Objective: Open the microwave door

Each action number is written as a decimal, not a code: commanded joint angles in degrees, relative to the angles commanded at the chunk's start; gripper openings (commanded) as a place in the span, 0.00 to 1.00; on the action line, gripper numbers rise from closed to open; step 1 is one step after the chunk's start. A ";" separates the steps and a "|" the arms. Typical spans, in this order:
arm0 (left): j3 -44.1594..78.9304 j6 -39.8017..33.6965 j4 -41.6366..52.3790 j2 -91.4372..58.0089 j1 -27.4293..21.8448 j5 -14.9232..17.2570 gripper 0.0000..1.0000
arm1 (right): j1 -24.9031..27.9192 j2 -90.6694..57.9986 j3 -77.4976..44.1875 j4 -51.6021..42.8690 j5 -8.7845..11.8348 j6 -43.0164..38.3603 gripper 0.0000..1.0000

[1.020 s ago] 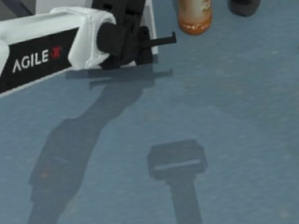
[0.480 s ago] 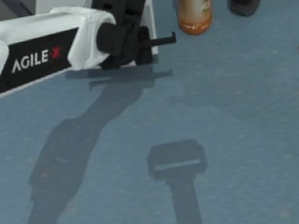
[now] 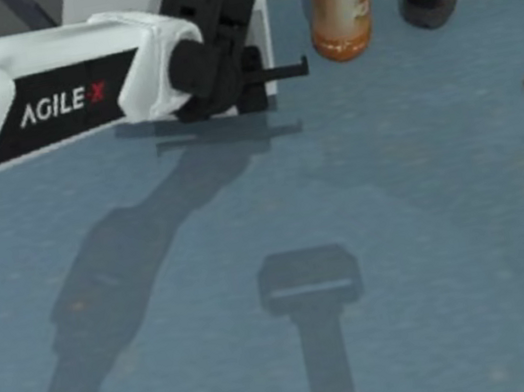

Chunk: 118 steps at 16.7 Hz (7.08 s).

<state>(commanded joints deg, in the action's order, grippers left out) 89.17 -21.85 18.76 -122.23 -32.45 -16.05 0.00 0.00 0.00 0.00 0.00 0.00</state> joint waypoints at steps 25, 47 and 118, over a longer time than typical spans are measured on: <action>-3.24 2.59 -1.93 1.98 0.46 1.96 0.00 | 0.00 0.00 0.00 0.00 0.00 0.00 1.00; -6.20 5.13 -3.61 3.83 0.99 3.95 0.00 | 0.00 0.00 0.00 0.00 0.00 0.00 1.00; -11.34 10.05 -6.30 7.13 2.20 7.95 0.00 | 0.00 0.00 0.00 0.00 0.00 0.00 1.00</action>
<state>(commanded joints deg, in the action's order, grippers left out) 77.83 -11.80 12.46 -115.10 -30.26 -8.10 0.00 0.00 0.00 0.00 0.00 0.00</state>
